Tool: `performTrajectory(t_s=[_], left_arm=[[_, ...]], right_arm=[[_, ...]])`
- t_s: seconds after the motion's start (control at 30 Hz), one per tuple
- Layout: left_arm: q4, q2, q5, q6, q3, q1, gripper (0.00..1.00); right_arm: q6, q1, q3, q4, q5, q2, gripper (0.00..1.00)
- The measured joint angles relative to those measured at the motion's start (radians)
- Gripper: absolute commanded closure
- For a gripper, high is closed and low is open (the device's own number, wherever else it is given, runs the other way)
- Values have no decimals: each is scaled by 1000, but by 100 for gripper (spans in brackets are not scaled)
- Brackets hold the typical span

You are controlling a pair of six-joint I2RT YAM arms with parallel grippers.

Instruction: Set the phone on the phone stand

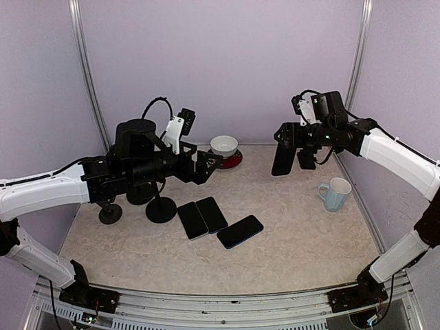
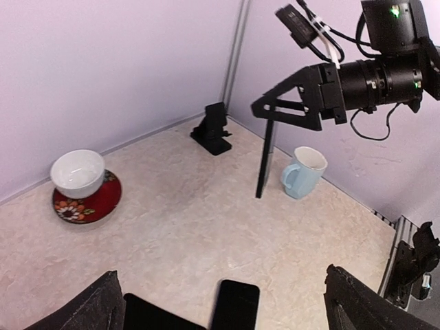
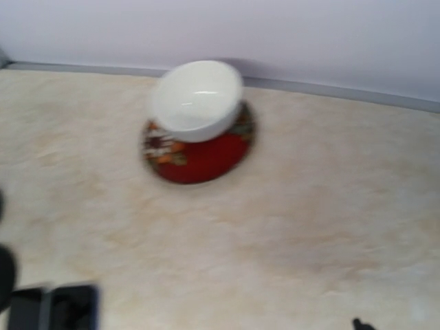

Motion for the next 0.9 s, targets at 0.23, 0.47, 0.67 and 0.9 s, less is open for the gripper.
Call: performTrajectory(t_s=[0.23, 0.47, 0.67, 0.9], left_arm=[[-92, -187, -39, 14, -93, 111, 1], [-196, -271, -51, 46, -109, 198, 1], [-263, -282, -71, 93, -123, 214, 1], [-219, -351, -76, 118, -272, 272, 1]], right_arm=[[-55, -128, 35, 25, 4, 85, 52], [-112, -225, 152, 55, 11, 222, 52], [-159, -290, 220, 81, 18, 309, 52], [-209, -351, 323, 111, 23, 415, 52]])
